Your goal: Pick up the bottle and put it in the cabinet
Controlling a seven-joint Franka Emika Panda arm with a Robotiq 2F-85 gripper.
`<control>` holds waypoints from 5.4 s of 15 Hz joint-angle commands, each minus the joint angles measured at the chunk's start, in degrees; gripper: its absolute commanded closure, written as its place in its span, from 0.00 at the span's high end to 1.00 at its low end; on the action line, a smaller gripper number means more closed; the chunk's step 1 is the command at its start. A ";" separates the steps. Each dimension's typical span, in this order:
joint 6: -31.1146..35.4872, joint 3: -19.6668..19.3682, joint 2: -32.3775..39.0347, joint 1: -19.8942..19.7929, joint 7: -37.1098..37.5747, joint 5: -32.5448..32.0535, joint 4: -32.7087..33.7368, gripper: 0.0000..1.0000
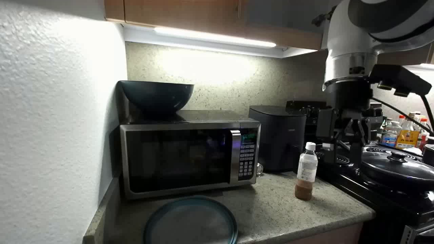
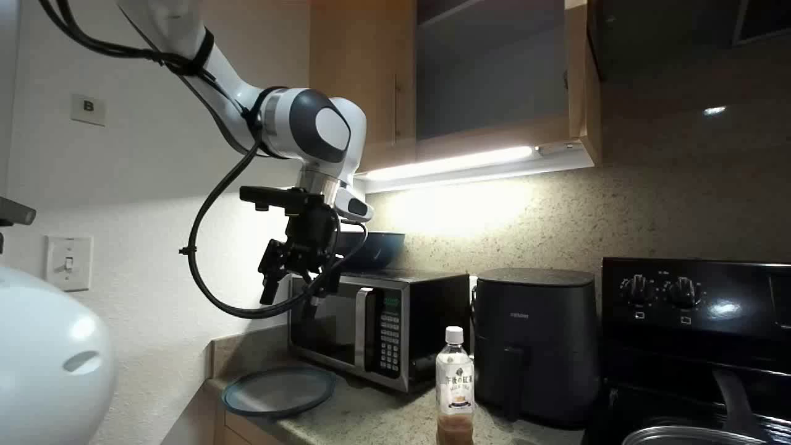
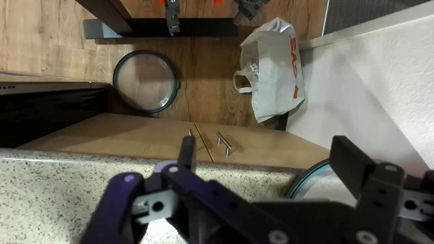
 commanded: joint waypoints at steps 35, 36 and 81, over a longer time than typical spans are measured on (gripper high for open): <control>32.49 -5.90 12.38 -11.73 2.72 -21.85 0.29 1.00; 34.42 -6.81 13.46 -11.27 -0.87 -20.19 0.95 1.00; 18.08 -6.58 30.72 -9.48 -8.04 -18.32 20.97 0.61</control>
